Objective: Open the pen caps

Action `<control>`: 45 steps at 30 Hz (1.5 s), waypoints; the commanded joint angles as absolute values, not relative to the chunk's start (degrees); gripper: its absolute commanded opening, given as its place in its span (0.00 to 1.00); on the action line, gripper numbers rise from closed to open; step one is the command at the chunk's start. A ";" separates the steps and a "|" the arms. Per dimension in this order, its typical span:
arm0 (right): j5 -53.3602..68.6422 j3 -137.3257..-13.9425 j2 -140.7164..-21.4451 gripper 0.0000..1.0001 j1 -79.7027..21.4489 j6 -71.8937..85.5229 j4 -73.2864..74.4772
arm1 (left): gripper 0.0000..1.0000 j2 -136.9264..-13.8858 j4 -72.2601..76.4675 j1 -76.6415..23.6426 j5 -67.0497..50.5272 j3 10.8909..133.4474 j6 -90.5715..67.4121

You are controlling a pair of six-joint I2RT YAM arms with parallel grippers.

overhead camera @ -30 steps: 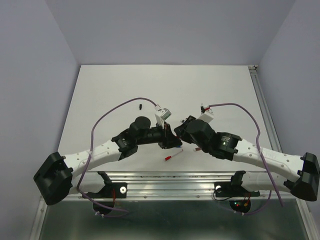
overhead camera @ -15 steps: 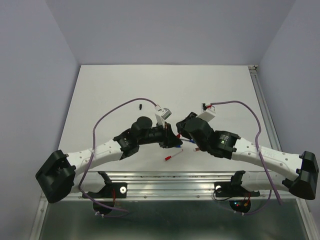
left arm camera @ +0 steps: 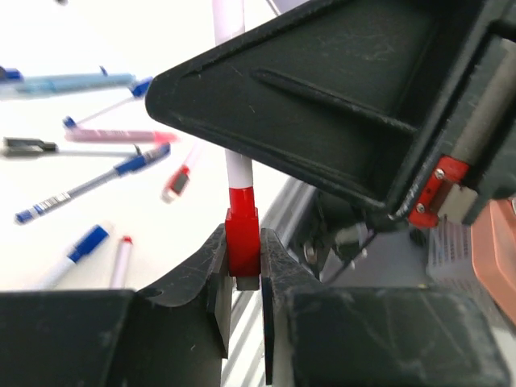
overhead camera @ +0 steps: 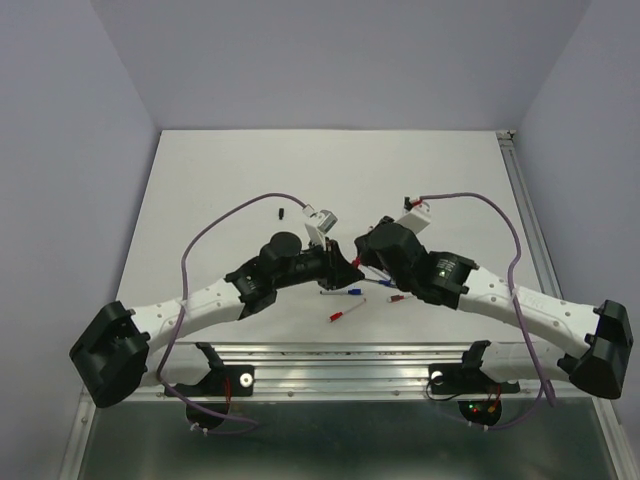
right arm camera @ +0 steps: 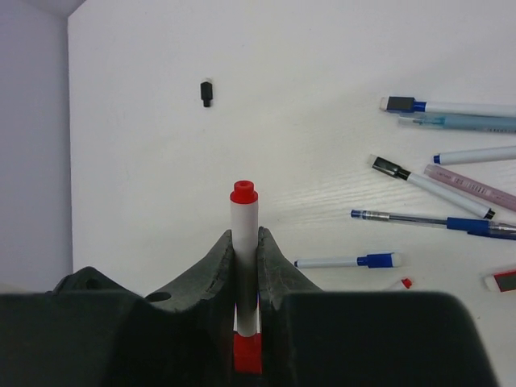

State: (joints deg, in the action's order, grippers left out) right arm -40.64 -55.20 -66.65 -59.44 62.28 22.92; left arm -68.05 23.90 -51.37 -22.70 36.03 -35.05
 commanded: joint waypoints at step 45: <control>-15.79 -66.37 -83.51 0.01 -20.04 36.12 7.58 | 0.04 -74.43 -0.44 -38.32 -11.06 47.79 -28.93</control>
State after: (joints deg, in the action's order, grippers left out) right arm -25.85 -70.74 -89.12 -20.27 36.27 13.72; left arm -72.18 0.34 -38.57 -8.10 42.85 -34.20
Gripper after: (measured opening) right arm 0.170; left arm 0.026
